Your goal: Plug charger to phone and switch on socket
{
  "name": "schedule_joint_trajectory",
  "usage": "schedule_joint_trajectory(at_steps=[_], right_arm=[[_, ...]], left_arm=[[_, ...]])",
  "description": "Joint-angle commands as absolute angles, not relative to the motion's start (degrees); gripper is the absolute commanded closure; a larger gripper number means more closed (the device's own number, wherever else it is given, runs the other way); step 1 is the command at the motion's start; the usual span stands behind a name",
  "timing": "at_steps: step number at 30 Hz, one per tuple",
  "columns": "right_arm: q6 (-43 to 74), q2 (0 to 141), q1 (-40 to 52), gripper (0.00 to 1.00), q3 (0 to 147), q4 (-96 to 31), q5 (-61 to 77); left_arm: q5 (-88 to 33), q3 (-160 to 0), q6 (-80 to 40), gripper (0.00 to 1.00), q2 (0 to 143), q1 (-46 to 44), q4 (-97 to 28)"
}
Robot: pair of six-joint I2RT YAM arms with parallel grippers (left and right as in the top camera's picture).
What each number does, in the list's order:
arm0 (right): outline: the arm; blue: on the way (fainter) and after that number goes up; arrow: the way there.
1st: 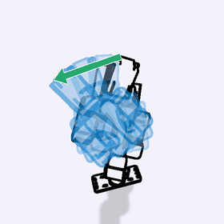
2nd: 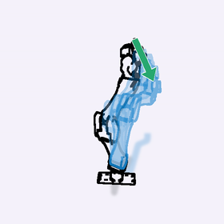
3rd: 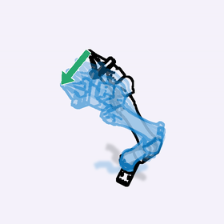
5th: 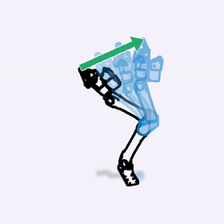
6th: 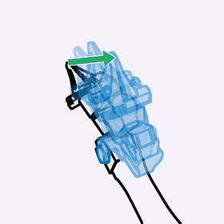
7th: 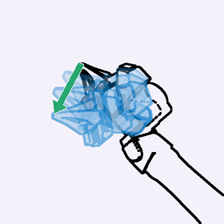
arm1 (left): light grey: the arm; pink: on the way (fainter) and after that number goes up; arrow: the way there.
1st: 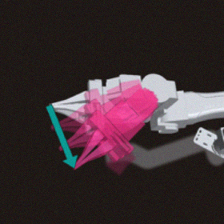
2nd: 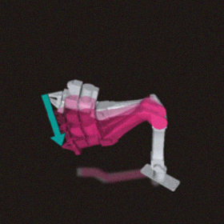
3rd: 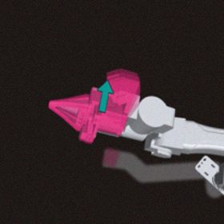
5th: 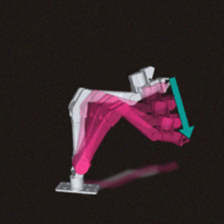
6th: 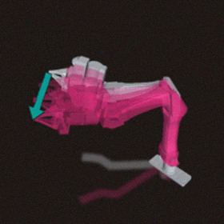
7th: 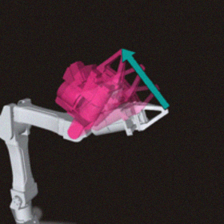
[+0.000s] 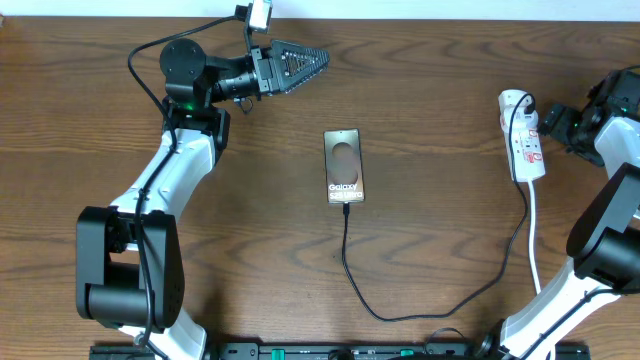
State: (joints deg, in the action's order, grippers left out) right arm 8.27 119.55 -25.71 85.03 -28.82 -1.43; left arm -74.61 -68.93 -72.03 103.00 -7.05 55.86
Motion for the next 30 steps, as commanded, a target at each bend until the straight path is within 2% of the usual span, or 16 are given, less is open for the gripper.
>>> schedule_joint_trajectory(at_steps=[1, 7, 30], right_arm=[[8.1, 119.9, -25.4, 0.01, 84.6, -29.4, -0.3], [8.1, 122.3, -25.4, 0.01, 84.6, -30.1, 3.9], [8.1, 122.9, -23.4, 0.01, 84.6, -35.4, 4.2]], left_arm=[[-74.3, -69.6, -71.6, 0.07, 102.1, -6.9, 56.2], [-74.3, -69.6, -71.6, 0.07, 102.1, -6.9, 56.2], [-74.3, -69.6, -71.6, 0.07, 102.1, -6.9, 56.2]])
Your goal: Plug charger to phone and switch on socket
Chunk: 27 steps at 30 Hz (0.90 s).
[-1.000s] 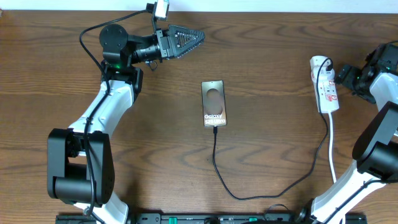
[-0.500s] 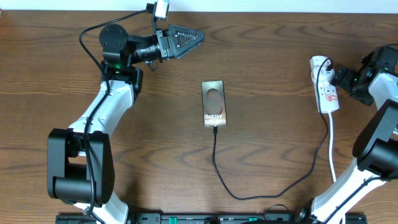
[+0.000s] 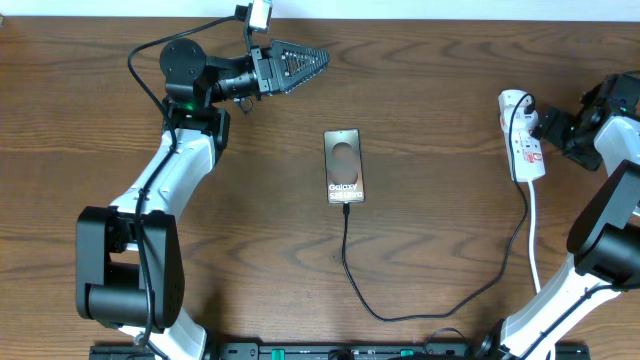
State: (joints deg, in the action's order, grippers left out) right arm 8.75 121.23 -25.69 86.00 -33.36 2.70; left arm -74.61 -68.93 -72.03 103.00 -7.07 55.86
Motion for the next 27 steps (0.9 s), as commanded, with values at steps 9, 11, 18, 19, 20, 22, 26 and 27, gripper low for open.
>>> schedule_joint_trajectory(at_steps=[9, 11, 18, 19, 20, 22, 26, 27], right_arm=[[8.1, 122.9, -21.9, 0.01, 84.5, -35.4, 5.0], [8.1, 122.9, -21.4, 0.01, 84.5, -35.4, 5.1], [8.1, 122.9, -20.1, 0.01, 84.5, -36.2, 5.1], [8.1, 122.9, -20.0, 0.01, 84.5, -36.4, 5.1], [8.1, 122.9, -19.9, 0.01, 84.5, -36.5, 5.1], [8.1, 122.9, -19.8, 0.01, 84.5, -36.7, 5.1], [8.1, 122.9, -19.7, 0.01, 84.2, -36.8, 5.1], [8.1, 122.9, -19.7, 0.01, 83.9, -36.8, 5.1]], left_arm=[[-74.3, -69.6, -71.6, 0.07, 102.1, -6.9, 56.2], [-74.3, -69.6, -71.6, 0.07, 102.1, -6.9, 56.2], [-74.3, -69.6, -71.6, 0.07, 102.1, -6.9, 56.2], [-74.3, -69.6, -71.6, 0.07, 102.1, -6.9, 56.2], [-74.3, -69.6, -71.6, 0.07, 102.1, -6.9, 56.2], [-74.3, -69.6, -71.6, 0.07, 102.1, -6.9, 56.2], [-74.3, -69.6, -71.6, 0.07, 102.1, -6.9, 56.2], [-74.3, -69.6, -71.6, 0.07, 102.1, -6.9, 56.2]])
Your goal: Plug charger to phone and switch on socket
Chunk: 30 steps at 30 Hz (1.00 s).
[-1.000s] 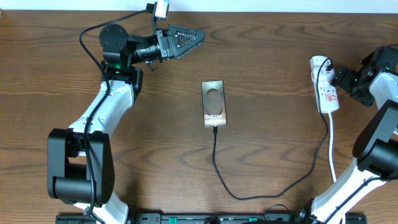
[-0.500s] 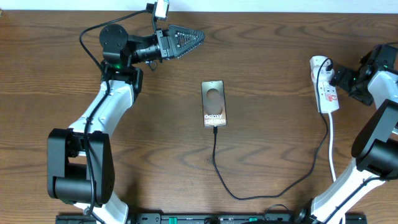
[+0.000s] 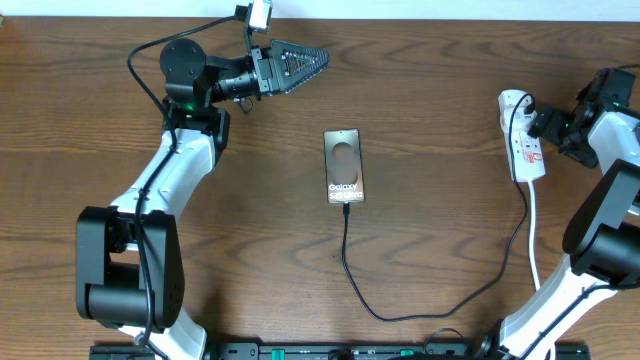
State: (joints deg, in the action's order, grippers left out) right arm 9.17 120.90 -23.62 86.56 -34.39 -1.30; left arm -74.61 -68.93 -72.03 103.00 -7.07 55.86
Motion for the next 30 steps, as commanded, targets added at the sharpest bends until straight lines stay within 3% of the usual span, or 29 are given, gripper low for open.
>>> schedule_joint_trajectory(at_steps=[1, 13, 30], right_arm=[[8.1, 122.9, -19.7, 0.01, 83.7, -36.7, 5.1], [8.1, 122.9, -19.6, 0.01, 78.1, -30.4, 9.6], [8.1, 122.9, -17.1, 0.01, 77.8, -32.5, 12.4]], left_arm=[[-74.3, -69.6, -71.6, 0.07, 102.1, -6.9, 56.2], [-74.3, -69.6, -71.6, 0.07, 102.1, -6.9, 56.2], [-74.3, -69.6, -71.6, 0.07, 102.1, -6.9, 56.2]])
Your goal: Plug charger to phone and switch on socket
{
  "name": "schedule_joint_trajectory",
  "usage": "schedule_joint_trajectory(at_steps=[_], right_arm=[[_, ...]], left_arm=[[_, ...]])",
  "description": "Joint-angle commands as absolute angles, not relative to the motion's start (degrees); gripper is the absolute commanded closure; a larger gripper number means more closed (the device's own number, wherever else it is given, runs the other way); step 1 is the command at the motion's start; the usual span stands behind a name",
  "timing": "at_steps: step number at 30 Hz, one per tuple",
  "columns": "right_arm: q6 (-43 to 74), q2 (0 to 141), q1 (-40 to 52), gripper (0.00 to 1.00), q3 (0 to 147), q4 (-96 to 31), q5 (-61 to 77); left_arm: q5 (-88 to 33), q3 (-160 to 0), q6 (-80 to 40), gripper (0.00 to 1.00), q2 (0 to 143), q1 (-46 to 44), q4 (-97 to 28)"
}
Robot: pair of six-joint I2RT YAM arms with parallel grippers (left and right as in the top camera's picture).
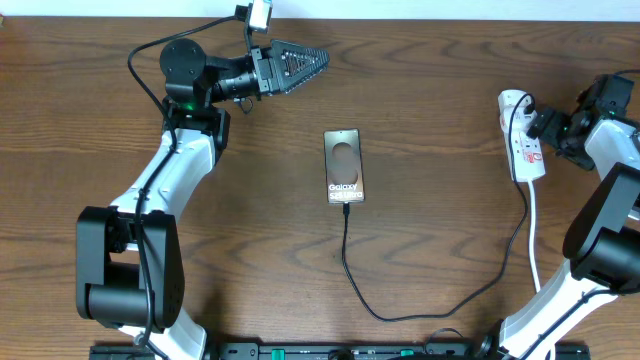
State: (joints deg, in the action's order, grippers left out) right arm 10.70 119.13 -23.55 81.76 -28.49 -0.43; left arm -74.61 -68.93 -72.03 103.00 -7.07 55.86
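Observation:
The black phone (344,166) lies face up mid-table with its screen lit. A black charger cable (345,215) is plugged into its near end and loops right to the white socket strip (524,150), where its plug (519,102) sits at the far end. My right gripper (543,122) is at the strip's right edge near the far end, with its fingers seemingly together. Whether it touches the strip is unclear. My left gripper (305,60) is shut and holds nothing, hovering far left of the phone near the table's back edge.
The strip's white lead (534,240) runs down toward the table's front right. The table's back edge lies just behind both grippers. The arm bases (120,290) stand at the front corners.
My right gripper has shifted very slightly to the right at the strip's edge. The phone, the cable, the strip and the left arm stand as before.
The cable was in the phone and the plug in the strip at every moment. My right gripper was a little right of the strip, then closer, then at its right edge, where it stays. The left arm has not moved.

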Motion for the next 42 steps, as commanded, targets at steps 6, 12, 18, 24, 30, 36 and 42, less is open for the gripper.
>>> schedule_joint_trajectory(at_steps=[6, 12, 18, 24, 30, 36, 42], right_arm=[[9.4, 122.9, -16.0, 0.01, 77.8, -33.7, 12.4], [9.4, 122.9, -15.7, 0.01, 77.5, -33.9, 12.3], [9.4, 122.9, -15.7, 0.01, 77.6, -34.8, 8.8], [8.2, 119.6, -15.7, 0.01, 81.9, -41.4, -1.0], [3.5, 113.9, -15.9, 0.01, 85.1, -45.0, -6.3], [1.4, 112.6, -16.1, 0.01, 85.1, -46.4, -7.6], [1.4, 112.6, -16.1, 0.01, 85.0, -47.8, -7.6]], left_arm=[[-74.3, -69.6, -71.6, 0.07, 102.1, -6.9, 56.2], [-74.3, -69.6, -71.6, 0.07, 102.1, -6.9, 56.2], [-74.3, -69.6, -71.6, 0.07, 102.1, -6.9, 56.2], [-74.3, -69.6, -71.6, 0.07, 102.1, -6.9, 56.2], [-74.3, -69.6, -71.6, 0.07, 102.1, -6.9, 56.2], [-74.3, -69.6, -71.6, 0.07, 102.1, -6.9, 56.2], [-74.3, -69.6, -71.6, 0.07, 102.1, -6.9, 56.2]])
